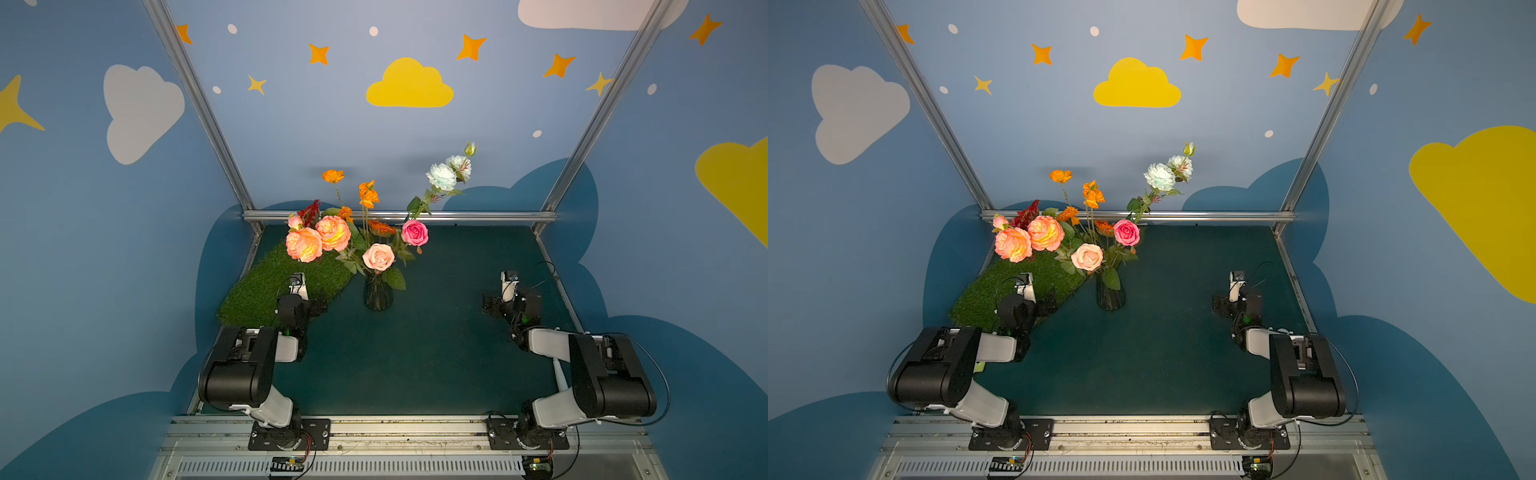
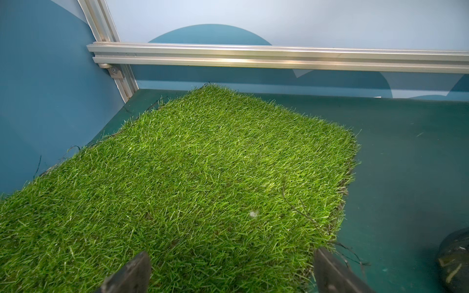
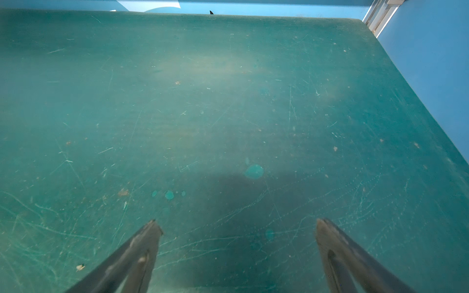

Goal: Pick out pink flowers from the vase
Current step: Pick up the flower from the vase.

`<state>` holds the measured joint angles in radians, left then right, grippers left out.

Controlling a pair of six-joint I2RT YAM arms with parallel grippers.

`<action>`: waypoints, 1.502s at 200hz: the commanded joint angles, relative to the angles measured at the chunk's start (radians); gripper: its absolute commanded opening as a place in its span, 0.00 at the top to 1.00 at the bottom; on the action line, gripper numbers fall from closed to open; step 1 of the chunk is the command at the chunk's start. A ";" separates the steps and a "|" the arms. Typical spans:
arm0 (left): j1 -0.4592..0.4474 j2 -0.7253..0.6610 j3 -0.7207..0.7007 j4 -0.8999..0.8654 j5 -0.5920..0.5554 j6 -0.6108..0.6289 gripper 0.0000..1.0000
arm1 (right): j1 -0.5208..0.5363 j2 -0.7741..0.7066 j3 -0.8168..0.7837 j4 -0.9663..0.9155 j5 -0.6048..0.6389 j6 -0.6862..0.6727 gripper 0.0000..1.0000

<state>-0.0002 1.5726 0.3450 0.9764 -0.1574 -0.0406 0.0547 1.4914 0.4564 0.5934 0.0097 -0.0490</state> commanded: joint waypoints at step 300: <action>-0.006 -0.037 0.035 -0.083 -0.042 0.010 0.09 | 0.102 -0.368 0.296 -0.737 -0.024 0.052 0.03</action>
<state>0.0044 1.5444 0.3473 0.9600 -0.1883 -0.0593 0.1242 1.1938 0.7193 -0.0261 0.0257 0.0036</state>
